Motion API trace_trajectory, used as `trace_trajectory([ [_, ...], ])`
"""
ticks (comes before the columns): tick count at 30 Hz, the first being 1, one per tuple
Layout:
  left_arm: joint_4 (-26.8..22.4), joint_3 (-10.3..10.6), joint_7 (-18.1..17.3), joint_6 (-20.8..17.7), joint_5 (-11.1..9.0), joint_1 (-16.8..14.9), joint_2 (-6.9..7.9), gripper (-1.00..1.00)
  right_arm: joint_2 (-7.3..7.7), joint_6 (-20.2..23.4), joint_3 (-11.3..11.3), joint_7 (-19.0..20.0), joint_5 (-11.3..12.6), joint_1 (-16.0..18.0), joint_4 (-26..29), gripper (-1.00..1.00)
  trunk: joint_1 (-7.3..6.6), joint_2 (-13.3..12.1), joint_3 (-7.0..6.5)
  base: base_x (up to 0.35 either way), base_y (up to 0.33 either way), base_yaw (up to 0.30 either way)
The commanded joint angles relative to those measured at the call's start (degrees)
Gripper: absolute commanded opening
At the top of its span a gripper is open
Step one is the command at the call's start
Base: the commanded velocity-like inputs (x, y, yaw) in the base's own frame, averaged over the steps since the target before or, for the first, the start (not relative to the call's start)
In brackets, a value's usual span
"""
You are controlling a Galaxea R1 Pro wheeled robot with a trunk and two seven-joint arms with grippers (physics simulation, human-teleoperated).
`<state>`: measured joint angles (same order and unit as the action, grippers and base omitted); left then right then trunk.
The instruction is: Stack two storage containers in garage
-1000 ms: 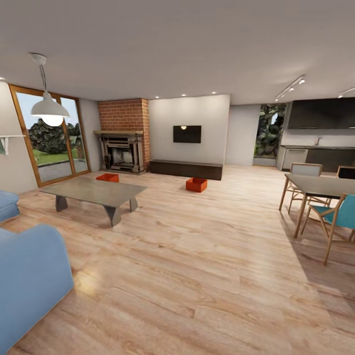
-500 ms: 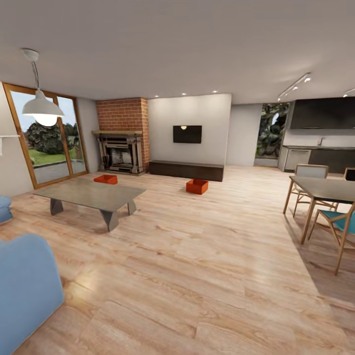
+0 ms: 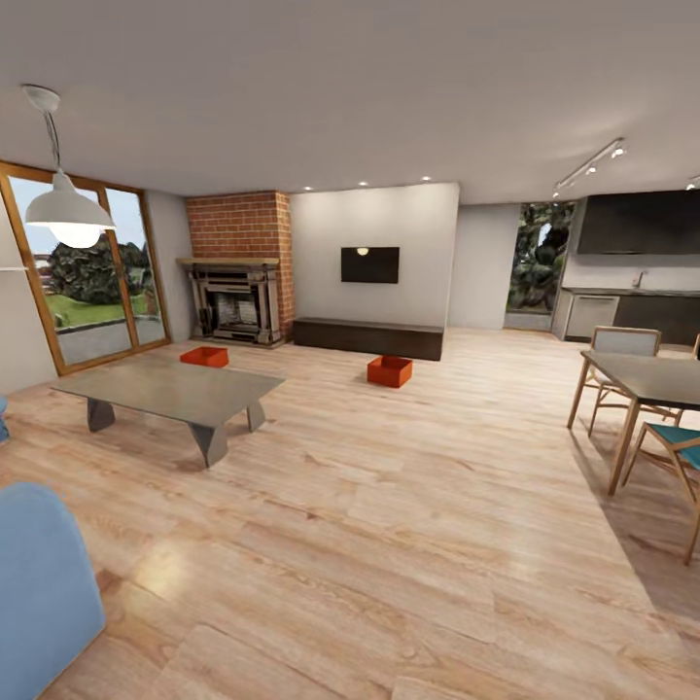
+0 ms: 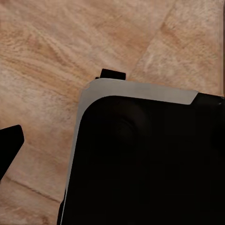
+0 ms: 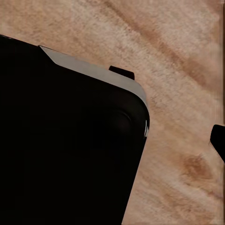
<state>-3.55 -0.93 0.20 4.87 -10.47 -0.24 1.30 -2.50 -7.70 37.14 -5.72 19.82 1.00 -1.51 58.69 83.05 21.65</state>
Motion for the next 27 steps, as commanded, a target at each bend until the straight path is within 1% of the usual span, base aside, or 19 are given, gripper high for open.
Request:
trace_trajectory([
  [1,0.02,-0.05,0.01,0.14,-0.26,-0.02,-0.02,1.0,-0.05,-0.29,0.48,-0.08,0.48,0.06,-0.16,1.0,0.03,0.03,0.06,0.32,0.0,0.0],
  [5,0.03,-0.05,-0.02,0.14,-0.25,-0.02,-0.05,1.0,-0.07,-0.29,0.48,-0.08,0.45,0.06,-0.16,1.0,0.03,0.03,0.06,0.32,0.0,0.0],
  [8,0.01,-0.04,-0.02,0.14,-0.25,-0.02,-0.07,1.0,-0.37,-0.35,0.46,-0.08,0.48,0.06,-0.16,1.0,0.03,0.03,0.06,0.32,0.0,0.0],
  [10,0.03,-0.04,0.0,0.14,-0.25,-0.02,-0.07,1.0,-0.18,-0.06,0.41,-0.04,1.0,0.06,-0.2,1.0,0.03,0.03,0.06,0.32,0.0,0.0],
  [15,-0.04,-0.04,-0.02,0.14,-0.25,-0.02,-0.07,1.0,0.16,0.21,0.29,0.01,1.14,0.06,-0.25,1.0,0.03,0.03,0.06,0.32,0.0,0.0],
  [24,-0.03,-0.04,-0.03,0.14,-0.25,-0.02,-0.07,1.0,0.22,-0.24,0.3,0.01,1.14,0.06,-0.25,1.0,0.03,0.03,0.06,0.32,0.0,-0.001],
  [27,-0.03,-0.04,-0.03,0.14,-0.25,-0.02,-0.07,1.0,0.22,-0.33,0.3,0.01,1.16,0.06,-0.25,1.0,0.03,0.03,0.06,0.32,0.0,-0.099],
])
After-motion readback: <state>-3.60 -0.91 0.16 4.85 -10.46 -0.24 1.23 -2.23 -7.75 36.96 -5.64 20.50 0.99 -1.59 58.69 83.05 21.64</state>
